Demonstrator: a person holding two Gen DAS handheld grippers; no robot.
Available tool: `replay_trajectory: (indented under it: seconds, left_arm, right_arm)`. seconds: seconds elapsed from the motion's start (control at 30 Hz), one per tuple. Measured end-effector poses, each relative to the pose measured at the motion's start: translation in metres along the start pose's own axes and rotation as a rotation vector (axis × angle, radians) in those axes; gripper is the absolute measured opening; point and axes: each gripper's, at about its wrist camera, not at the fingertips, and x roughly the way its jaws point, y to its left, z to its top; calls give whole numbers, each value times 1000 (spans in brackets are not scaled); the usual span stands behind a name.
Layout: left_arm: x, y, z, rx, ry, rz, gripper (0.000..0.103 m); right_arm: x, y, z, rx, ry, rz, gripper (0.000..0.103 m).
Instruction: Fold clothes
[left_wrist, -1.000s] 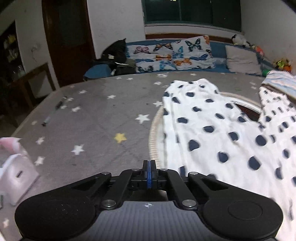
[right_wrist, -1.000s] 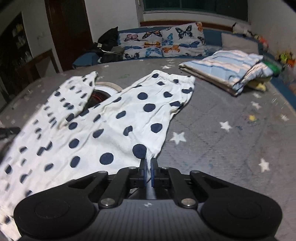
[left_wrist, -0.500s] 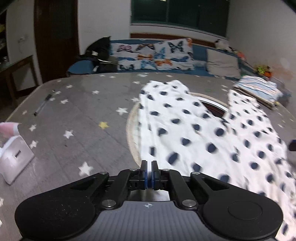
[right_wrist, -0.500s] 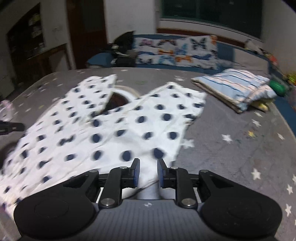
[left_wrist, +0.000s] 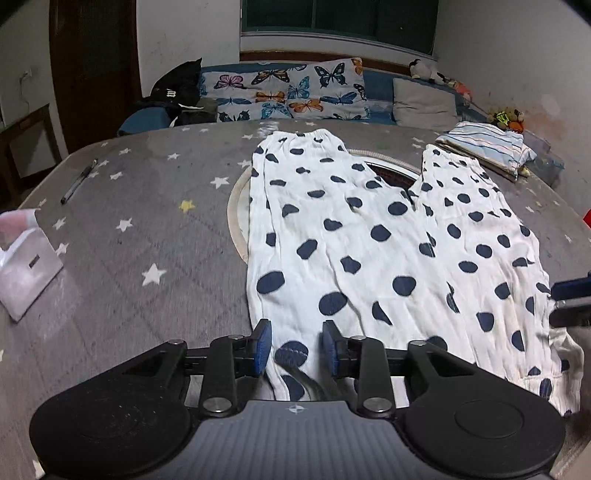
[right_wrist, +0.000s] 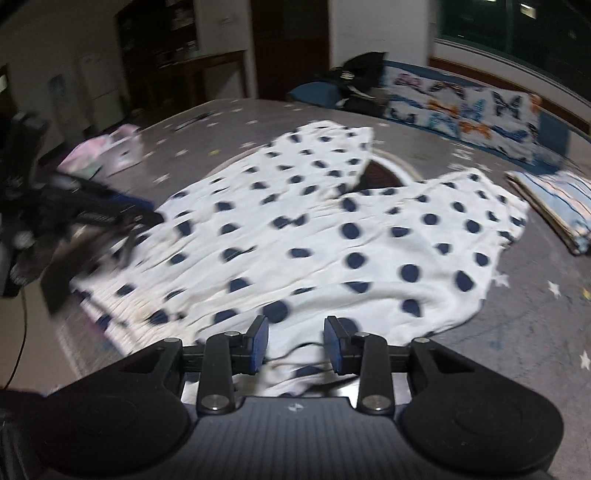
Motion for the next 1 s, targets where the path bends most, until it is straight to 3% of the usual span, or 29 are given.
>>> replay_trajectory:
  seconds: [0.07,0.17,0.47,0.73,0.87,1.0]
  left_arm:
    - [0,-1,-3,6,2,1,12]
    - [-1,-2,-6,9,0,5,6]
    - [-13,-2,-14,22,12,8,5]
    - [-29,1,-25,37,52,-4,6]
    - [-34,6,-19,27,61,-32,13]
    - [-36,8,0,37,21,-30,23]
  right_arm:
    - [2,8,-3,-40,11,13,39]
    - [6,18,-7,-88,35,20,39]
    - [3,26,-26,-149,100,41,39]
    - [-20,20,-30,-136,115,84,39]
    - [-32,16,-31,-124,118,108,40]
    - [-45,12,-31,-110,121,131,41]
